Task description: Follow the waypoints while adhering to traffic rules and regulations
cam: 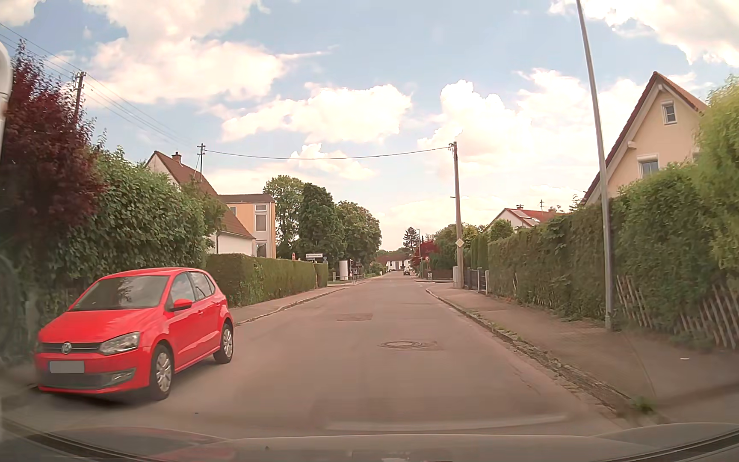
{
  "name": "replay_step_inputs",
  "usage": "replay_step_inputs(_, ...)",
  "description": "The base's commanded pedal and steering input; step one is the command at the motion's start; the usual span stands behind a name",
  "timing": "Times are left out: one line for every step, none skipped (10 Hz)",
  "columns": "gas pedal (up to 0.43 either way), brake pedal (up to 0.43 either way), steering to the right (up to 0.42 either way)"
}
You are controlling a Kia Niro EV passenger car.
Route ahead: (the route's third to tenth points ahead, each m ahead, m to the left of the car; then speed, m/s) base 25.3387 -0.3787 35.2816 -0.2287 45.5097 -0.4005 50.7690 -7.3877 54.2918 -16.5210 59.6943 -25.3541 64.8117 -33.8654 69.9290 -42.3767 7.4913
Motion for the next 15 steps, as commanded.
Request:
replay_step_inputs(0.098, 0.018, -0.002)
replay_step_inputs(0.098, 0.018, -0.005)
replay_step_inputs(0.098, 0.018, -0.005)
replay_step_inputs(0.098, 0.018, -0.006)
replay_step_inputs(0.098, 0.018, -0.007)
replay_step_inputs(0.098, 0.018, -0.008)
replay_step_inputs(0.098, 0.018, -0.008)
replay_step_inputs(0.098, 0.018, -0.009)
replay_step_inputs(0.087, 0.018, -0.006)
replay_step_inputs(0.087, 0.018, -0.005)
replay_step_inputs(0.079, 0.018, -0.004)
replay_step_inputs(0.059, 0.018, -0.003)
replay_step_inputs(0.059, 0.018, -0.003)
replay_step_inputs(0.059, 0.018, -0.003)
replay_step_inputs(0.059, 0.018, -0.003)
